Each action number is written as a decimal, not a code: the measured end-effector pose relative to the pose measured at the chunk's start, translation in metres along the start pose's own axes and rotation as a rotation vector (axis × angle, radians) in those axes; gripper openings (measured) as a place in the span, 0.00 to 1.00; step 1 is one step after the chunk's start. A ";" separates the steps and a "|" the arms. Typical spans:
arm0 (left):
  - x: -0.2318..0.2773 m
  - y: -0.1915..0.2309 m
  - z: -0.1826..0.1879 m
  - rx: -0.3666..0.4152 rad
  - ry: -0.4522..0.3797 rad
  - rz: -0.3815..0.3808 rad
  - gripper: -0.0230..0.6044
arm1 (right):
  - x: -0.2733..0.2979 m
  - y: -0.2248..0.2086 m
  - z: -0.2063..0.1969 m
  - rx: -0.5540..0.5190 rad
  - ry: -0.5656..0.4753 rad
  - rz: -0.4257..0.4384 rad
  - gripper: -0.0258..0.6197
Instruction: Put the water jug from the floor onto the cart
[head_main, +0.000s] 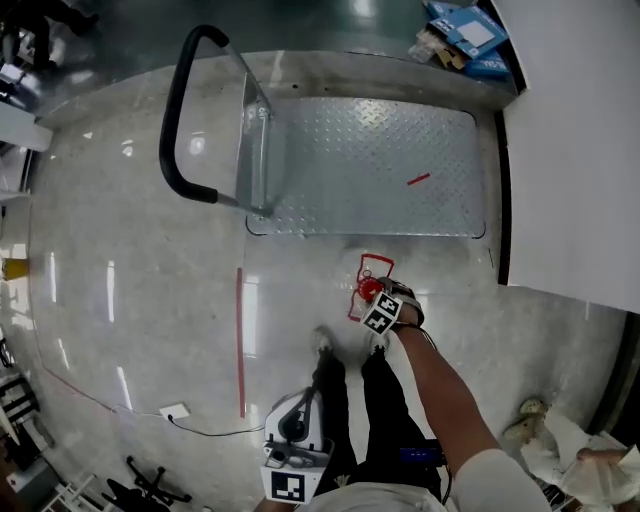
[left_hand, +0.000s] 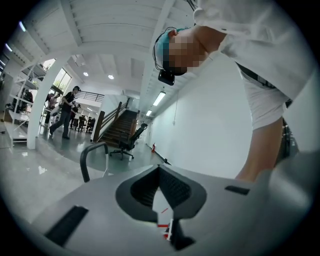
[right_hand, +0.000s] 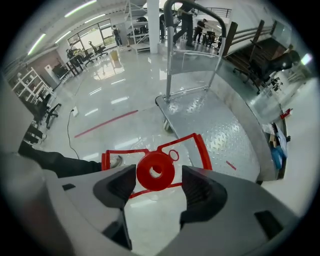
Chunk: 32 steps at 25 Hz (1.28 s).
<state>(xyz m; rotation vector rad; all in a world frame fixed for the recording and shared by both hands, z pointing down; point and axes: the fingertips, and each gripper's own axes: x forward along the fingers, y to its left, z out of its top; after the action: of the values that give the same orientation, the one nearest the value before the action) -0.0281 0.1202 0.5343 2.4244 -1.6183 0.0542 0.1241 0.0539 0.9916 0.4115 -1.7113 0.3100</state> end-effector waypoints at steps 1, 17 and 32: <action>-0.002 0.004 -0.003 -0.006 0.006 0.005 0.04 | 0.005 0.001 0.000 -0.009 0.009 0.007 0.47; -0.012 0.026 -0.026 -0.044 0.024 0.050 0.04 | 0.044 0.011 -0.002 -0.076 0.103 0.051 0.51; -0.019 0.022 -0.017 -0.057 -0.010 0.050 0.04 | 0.000 0.038 -0.018 -0.012 0.138 0.064 0.51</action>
<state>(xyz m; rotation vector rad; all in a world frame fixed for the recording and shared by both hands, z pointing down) -0.0542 0.1328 0.5511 2.3455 -1.6616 0.0040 0.1234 0.0956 0.9954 0.3192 -1.5930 0.3661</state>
